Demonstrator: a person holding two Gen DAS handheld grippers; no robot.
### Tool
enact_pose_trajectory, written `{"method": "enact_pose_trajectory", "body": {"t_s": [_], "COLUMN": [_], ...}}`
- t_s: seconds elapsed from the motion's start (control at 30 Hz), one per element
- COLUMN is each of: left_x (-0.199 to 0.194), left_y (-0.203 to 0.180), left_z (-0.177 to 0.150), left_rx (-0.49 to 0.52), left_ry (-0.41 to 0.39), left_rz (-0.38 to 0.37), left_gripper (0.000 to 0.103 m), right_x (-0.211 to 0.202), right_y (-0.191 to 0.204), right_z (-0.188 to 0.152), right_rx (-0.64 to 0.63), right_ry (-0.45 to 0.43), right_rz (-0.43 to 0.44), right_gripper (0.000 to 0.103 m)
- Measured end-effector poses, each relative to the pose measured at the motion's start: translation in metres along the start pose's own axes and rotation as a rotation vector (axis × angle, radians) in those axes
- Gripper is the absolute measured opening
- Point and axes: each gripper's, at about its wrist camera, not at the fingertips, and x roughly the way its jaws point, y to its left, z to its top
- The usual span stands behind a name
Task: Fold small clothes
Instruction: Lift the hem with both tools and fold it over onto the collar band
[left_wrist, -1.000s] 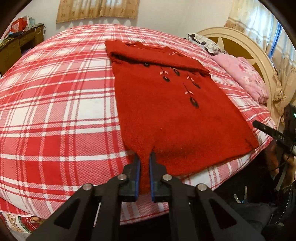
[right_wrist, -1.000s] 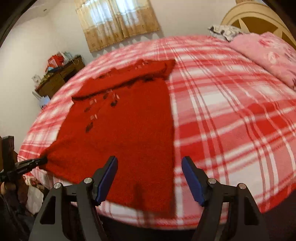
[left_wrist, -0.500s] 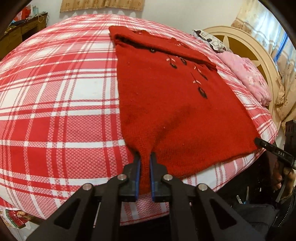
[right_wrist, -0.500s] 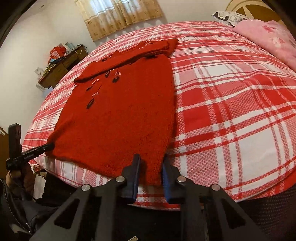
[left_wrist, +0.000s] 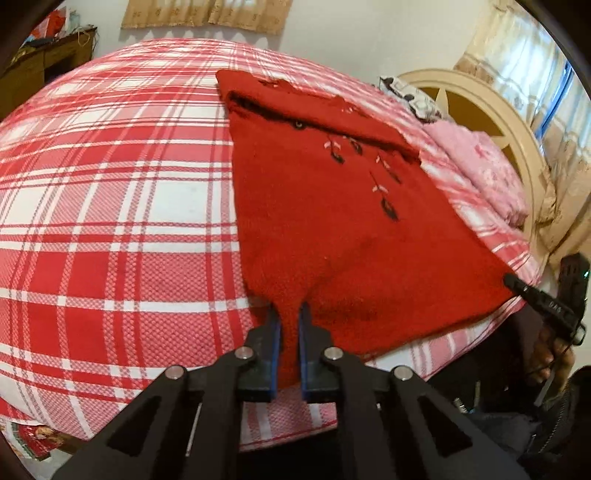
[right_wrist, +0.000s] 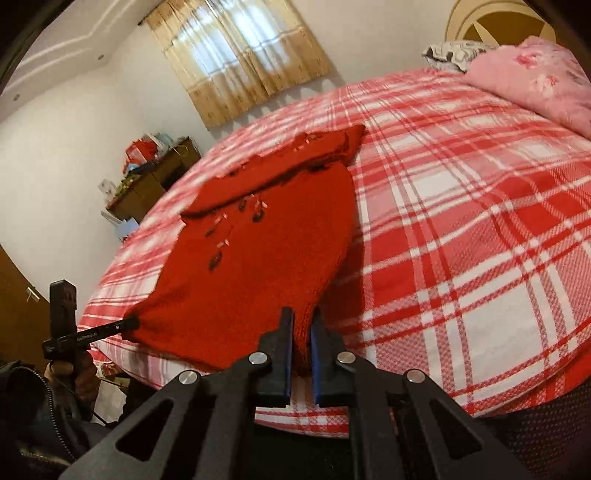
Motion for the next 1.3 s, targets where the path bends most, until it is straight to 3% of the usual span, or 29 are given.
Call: {"method": "enact_pose_trajectory", "body": {"t_s": [0.17, 0.37, 0.63, 1.3], "left_x": [-0.005, -0.009, -0.024, -0.034], "left_y": [0.004, 0.003, -0.002, 0.004], "left_z": [0.005, 0.013, 0.037, 0.1], "left_rx": [-0.036, -0.047, -0.015, -0.05], "left_ry": [-0.032, -0.051, -0.123, -0.245], "left_rz": [-0.058, -0.096, -0.125, -0.161], "left_gripper": [0.008, 0.008, 0.008, 0.008], "right_x": [0.009, -0.011, -0.02, -0.015], "right_y": [-0.007, -0.008, 0.004, 0.029], "right_z": [-0.002, 0.013, 0.04, 0.126], "right_rx": [0.031, 0.086, 0.06, 0.004], "right_ry": [0.024, -0.043, -0.099, -0.23], "right_rz": [-0.007, 0.112, 0.122, 0.139], "right_gripper": [0.007, 0.007, 0.007, 0.007]}}
